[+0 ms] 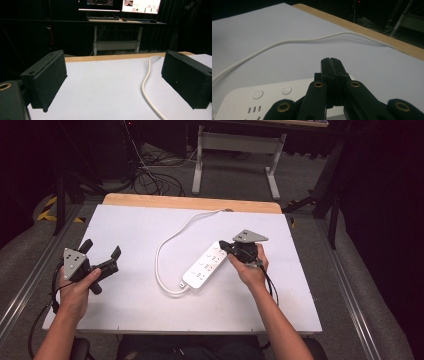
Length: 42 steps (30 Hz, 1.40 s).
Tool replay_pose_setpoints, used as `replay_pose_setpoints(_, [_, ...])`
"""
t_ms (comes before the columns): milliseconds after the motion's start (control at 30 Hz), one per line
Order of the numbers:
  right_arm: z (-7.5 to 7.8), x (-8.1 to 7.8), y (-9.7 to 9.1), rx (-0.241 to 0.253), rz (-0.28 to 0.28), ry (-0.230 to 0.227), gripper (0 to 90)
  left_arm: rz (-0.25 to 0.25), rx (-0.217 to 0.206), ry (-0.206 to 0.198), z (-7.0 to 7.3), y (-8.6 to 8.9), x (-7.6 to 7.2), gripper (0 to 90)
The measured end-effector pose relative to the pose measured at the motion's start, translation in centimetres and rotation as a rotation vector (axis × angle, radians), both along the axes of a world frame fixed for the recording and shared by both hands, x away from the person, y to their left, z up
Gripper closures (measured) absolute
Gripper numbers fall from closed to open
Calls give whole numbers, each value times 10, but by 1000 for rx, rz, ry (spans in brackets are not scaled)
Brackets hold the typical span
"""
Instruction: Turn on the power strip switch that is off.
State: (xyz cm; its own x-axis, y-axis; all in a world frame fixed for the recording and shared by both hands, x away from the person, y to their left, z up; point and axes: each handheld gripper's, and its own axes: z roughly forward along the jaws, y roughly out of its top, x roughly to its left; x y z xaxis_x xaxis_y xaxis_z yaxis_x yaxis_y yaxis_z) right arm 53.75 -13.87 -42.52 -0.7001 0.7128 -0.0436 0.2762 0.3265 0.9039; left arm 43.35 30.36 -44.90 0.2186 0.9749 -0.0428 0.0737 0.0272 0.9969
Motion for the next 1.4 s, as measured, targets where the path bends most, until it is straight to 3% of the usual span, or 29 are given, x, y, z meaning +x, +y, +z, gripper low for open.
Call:
replay_pose_setpoints(267, [9, -6, -21, 100, -7, -37, 900, -5, -2, -1, 0, -1, 1, 67])
replay_pose_setpoints(367, [9, -6, -24, 115, -8, -40, 900, -6, -3, -3, 0, -1, 1, 67])
replay_pose_setpoints(733, [12, -20, -53, 237, -7, -111, 900, -8, -4, 3, 0, -1, 2, 66])
replay_pose_setpoints(967, [11, -32, -69, 276, 11, -170, 900, -9, -6, 1, 0, -1, 2, 66])
replay_pose_setpoints(1033, [10, -36, -75, 307, 28, -199, 900, -6, -7, 3, 0, -1, 2, 66])
replay_pose_setpoints(1200, [7, -42, -82, 322, 44, -215, 900, -10, -8, 1, 0, -1, 2, 64])
replay_pose_setpoints(1400, [7, -44, -86, 330, 24, -242, 892, -5, -11, 3, 0, -1, 3, 61])
